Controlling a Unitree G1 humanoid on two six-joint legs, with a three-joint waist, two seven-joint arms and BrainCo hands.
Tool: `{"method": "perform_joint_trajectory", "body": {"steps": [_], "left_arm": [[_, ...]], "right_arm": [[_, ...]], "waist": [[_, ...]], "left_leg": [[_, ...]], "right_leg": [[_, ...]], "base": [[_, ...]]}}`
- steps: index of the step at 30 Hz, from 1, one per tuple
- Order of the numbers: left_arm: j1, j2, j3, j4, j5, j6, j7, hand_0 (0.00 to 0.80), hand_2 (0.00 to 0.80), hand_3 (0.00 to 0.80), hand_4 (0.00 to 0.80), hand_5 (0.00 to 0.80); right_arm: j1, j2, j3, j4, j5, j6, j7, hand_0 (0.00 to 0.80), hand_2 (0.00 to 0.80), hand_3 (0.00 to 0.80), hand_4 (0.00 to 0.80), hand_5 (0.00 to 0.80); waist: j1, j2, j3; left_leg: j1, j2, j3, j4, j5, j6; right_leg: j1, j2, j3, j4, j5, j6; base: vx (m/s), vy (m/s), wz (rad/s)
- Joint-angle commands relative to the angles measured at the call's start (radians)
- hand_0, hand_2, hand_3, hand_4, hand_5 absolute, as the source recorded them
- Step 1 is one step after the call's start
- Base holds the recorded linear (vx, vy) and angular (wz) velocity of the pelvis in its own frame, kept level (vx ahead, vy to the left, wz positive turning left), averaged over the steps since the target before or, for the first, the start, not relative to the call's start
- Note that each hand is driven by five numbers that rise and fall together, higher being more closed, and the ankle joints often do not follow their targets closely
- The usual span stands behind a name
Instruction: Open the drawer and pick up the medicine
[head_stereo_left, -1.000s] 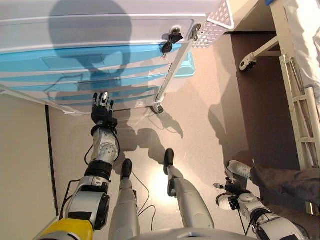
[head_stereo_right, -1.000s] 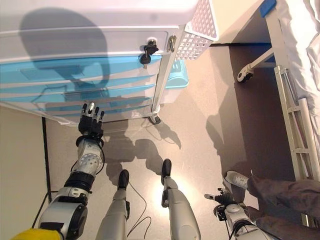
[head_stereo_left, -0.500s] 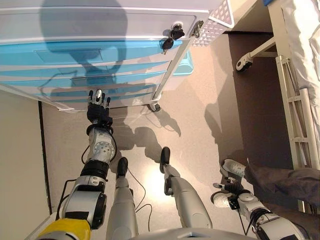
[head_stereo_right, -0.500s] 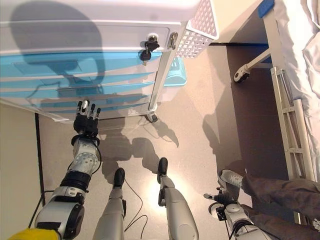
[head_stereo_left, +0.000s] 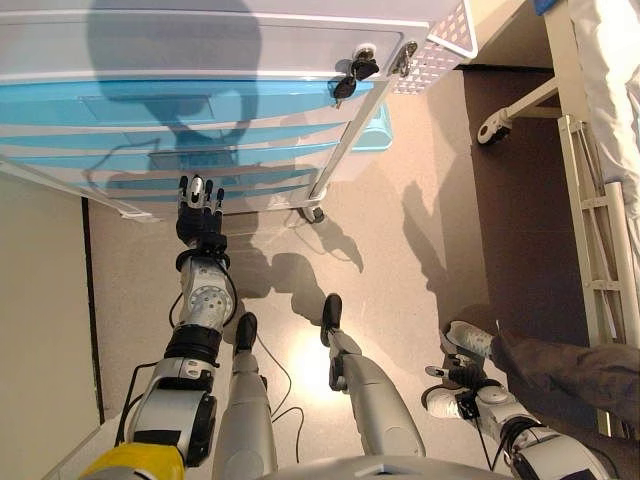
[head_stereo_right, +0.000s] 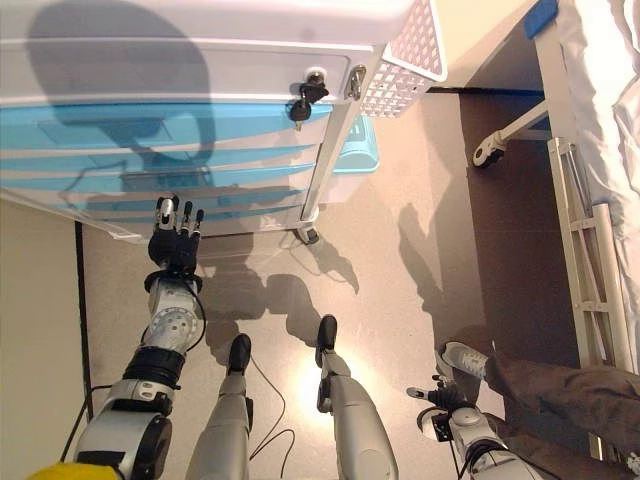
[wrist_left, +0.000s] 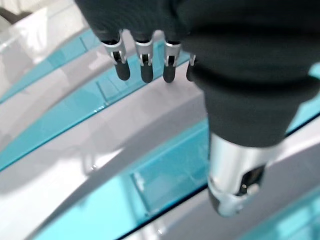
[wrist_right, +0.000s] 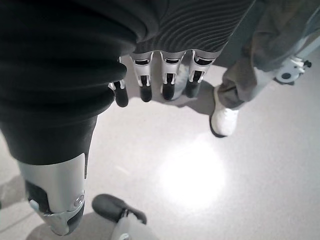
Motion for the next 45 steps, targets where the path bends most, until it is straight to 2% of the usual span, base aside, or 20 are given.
{"method": "perform_joint_trajectory", "body": {"steps": [1, 11, 24, 37, 45], "left_arm": [[-0.015, 0.021, 0.06, -0.143, -0.005, -0.069, -0.049, 0.0, 0.0, 0.0, 0.0, 0.0], [0.043, 0.011, 0.058, -0.223, 0.005, -0.068, -0.057, 0.0, 0.0, 0.0, 0.0, 0.0], [0.01, 0.057, 0.061, -0.257, 0.021, -0.078, -0.057, 0.0, 0.0, 0.0, 0.0, 0.0], [-0.021, 0.061, 0.045, -0.208, 0.038, -0.068, -0.035, 0.0, 0.0, 0.0, 0.0, 0.0], [-0.012, 0.027, 0.032, -0.151, 0.028, -0.048, -0.036, 0.0, 0.0, 0.0, 0.0, 0.0]], "right_arm": [[0.033, -0.014, 0.04, 0.009, 0.001, -0.009, -0.005, 0.0, 0.0, 0.0, 0.0, 0.0], [0.044, -0.011, 0.037, 0.007, -0.005, -0.011, -0.001, 0.0, 0.0, 0.0, 0.0, 0.0], [0.053, -0.018, 0.036, 0.011, -0.009, -0.012, 0.01, 0.0, 0.0, 0.0, 0.0, 0.0], [0.048, -0.027, 0.039, 0.003, -0.003, -0.011, 0.003, 0.0, 0.0, 0.0, 0.0, 0.0], [0.043, -0.022, 0.04, -0.004, -0.003, -0.008, -0.001, 0.0, 0.0, 0.0, 0.0, 0.0]], "waist": [[0.019, 0.003, -0.02], [0.039, 0.005, -0.009], [0.039, 0.015, -0.038], [0.023, 0.023, -0.038], [0.02, 0.024, -0.032]], "left_leg": [[-0.061, -0.049, -0.016, -0.012, 0.061, 0.054], [-0.059, -0.049, -0.024, -0.009, 0.061, 0.055], [-0.059, -0.049, -0.031, -0.016, 0.062, 0.054], [-0.078, -0.051, -0.022, 0.006, 0.054, 0.053], [-0.087, -0.051, -0.015, 0.015, 0.051, 0.054]], "right_leg": [[0.008, -0.004, -0.008, 0.06, -0.045, 0.075], [0.004, -0.001, -0.02, 0.086, -0.061, 0.071], [0.0, -0.005, -0.026, 0.099, -0.07, 0.071], [-0.005, -0.008, -0.018, 0.093, -0.065, 0.073], [-0.01, -0.007, -0.014, 0.091, -0.063, 0.073]], "base": [[0.0, 0.0, 0.0], [-0.014, -0.014, 0.0], [0.002, -0.002, 0.01], [0.0, 0.0, 0.0], [0.0, 0.0, 0.0]]}}
